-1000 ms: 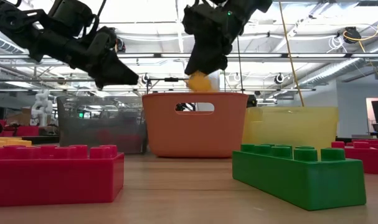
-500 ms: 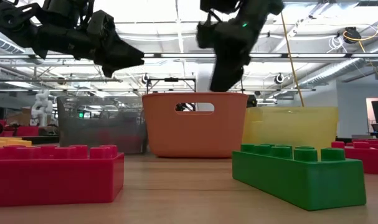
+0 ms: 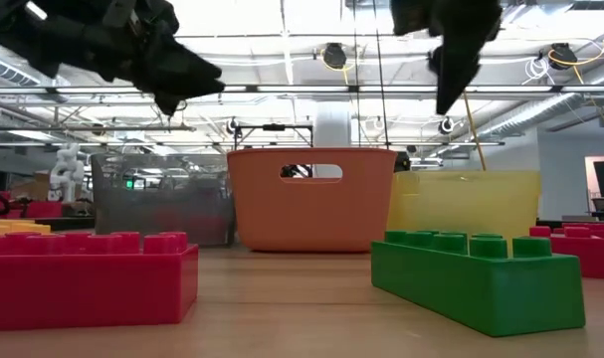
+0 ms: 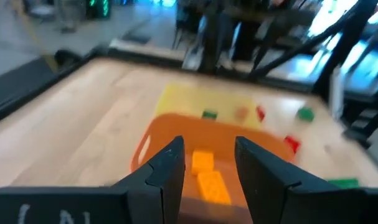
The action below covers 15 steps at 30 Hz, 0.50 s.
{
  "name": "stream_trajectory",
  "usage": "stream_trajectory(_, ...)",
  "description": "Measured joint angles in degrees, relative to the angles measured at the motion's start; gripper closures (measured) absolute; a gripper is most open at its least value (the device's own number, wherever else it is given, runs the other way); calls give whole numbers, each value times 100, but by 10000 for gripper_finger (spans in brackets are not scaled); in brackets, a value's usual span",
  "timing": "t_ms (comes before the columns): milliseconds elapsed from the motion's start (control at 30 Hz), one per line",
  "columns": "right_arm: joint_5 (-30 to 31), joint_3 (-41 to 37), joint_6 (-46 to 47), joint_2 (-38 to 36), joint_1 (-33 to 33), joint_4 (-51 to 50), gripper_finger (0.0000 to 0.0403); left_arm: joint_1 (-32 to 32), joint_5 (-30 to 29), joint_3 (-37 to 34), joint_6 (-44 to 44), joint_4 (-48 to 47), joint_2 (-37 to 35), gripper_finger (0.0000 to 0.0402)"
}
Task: Sort & place blocks by color
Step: Put the red game piece into the black bin
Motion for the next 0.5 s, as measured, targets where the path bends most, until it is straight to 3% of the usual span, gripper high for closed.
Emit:
stream_trajectory(267, 134, -1125, 861, -659, 429, 604, 96, -878, -1306, 1853, -526, -4436, 58, 259)
stream_trajectory(500, 84, -2438, 1474, -1148, 658, 1528, 96, -1660, -1359, 2883, -1861, -6482, 437, 259)
